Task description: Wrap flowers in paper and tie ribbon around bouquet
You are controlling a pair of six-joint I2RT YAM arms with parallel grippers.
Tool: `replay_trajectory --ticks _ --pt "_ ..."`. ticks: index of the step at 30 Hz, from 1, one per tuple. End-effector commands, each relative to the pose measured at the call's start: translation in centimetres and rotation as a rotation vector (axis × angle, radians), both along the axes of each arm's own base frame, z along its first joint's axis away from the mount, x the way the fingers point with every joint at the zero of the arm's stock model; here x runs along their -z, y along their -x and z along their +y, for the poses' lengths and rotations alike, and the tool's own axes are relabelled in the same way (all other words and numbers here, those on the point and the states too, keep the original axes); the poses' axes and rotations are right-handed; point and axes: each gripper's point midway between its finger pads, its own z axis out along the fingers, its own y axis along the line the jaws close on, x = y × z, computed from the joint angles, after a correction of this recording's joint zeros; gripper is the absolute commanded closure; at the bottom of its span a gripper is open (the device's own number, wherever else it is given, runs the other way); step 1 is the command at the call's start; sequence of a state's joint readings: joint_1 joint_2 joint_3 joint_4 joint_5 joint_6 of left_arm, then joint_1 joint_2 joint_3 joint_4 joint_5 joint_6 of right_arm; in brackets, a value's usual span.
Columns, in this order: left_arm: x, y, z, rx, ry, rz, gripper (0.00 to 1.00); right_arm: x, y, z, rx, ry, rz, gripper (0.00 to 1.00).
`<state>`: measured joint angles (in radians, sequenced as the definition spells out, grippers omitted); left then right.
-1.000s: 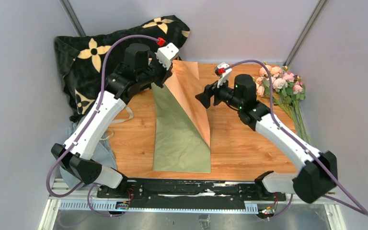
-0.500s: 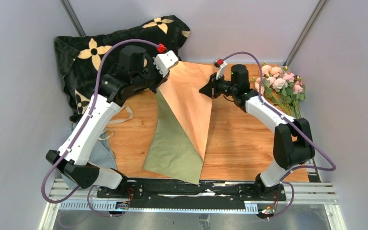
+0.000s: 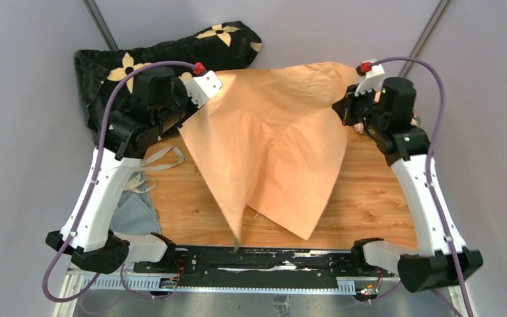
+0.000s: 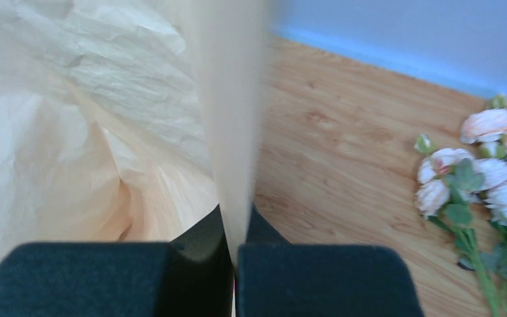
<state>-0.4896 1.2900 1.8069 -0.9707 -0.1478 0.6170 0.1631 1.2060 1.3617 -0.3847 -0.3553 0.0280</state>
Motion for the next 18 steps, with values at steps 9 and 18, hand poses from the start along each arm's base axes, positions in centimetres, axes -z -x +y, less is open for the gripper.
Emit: replay_trajectory --ticks 9,18 --pt "-7.6 10.7 2.8 0.111 0.18 -0.114 1.0 -13.3 12.1 -0.7 -0.121 0.047 -0.267 1.0" --pt "-8.9 17.7 0.4 0.327 0.406 -0.068 1.0 -17.5 19.0 -0.6 -0.193 0.019 -0.387 1.0"
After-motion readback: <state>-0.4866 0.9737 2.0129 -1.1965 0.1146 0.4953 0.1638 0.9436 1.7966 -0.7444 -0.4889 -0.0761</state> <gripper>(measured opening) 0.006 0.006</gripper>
